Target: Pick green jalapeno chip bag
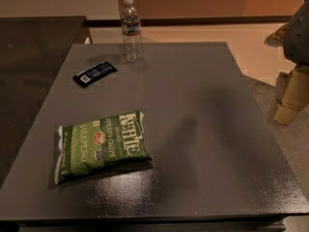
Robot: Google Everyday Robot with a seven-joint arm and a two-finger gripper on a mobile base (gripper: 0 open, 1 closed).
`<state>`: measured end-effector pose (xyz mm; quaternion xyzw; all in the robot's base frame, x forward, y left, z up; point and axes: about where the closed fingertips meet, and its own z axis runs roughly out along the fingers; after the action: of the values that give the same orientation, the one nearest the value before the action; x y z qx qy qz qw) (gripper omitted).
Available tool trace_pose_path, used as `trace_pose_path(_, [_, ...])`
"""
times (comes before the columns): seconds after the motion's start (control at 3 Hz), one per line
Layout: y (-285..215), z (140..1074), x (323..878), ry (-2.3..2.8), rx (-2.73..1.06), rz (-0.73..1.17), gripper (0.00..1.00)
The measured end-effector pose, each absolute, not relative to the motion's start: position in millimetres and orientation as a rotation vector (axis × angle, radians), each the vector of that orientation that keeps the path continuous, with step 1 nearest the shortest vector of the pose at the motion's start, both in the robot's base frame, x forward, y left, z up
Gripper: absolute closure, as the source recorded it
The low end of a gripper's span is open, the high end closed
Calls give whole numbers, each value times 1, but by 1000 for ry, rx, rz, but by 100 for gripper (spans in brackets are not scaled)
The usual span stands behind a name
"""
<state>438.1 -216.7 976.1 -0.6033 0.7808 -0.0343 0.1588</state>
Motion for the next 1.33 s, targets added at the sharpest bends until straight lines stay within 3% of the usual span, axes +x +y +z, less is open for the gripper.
trace_pose_path(0.67, [-214,978,438,2209,-1724,-91,0])
trace_pose_path(1.33, [-153,964,435,2055,-1831,32,0])
